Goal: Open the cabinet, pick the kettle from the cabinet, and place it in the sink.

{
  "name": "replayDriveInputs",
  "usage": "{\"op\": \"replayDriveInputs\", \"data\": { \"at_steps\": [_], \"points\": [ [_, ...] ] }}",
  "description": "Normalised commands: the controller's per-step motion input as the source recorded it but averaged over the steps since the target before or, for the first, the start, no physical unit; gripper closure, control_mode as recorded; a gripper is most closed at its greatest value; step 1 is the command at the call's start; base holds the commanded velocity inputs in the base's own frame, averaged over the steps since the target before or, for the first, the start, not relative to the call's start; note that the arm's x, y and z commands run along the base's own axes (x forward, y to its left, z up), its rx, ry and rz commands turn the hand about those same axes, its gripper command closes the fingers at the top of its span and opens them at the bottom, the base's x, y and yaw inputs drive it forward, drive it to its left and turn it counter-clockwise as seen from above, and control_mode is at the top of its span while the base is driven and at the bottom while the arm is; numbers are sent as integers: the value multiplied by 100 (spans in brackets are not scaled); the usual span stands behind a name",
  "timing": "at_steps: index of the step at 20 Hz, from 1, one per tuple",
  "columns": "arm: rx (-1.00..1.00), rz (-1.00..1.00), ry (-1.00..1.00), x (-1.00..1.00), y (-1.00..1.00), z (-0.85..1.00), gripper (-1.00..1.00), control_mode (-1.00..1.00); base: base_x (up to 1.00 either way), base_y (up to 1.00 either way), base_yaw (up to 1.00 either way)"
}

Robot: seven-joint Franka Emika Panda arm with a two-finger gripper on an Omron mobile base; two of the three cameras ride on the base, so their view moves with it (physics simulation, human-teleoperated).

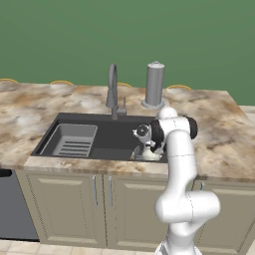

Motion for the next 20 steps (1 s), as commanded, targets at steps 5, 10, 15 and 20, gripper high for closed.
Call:
{"op": "replayDriveInputs", "data": {
  "at_steps": [5, 10, 15, 20],
  "points": [
    [0, -10, -14, 0, -10, -16, 100, -100, 0, 0, 0],
    [0, -14, -6, -14, -3, -45, 100, -100, 0, 0, 0],
    [1, -17, 0, -21, 0, -64, 100, -100, 0, 0, 0],
    [5, -14, 0, -16, 0, -60, 100, -100, 0, 0, 0]
  ]
}}
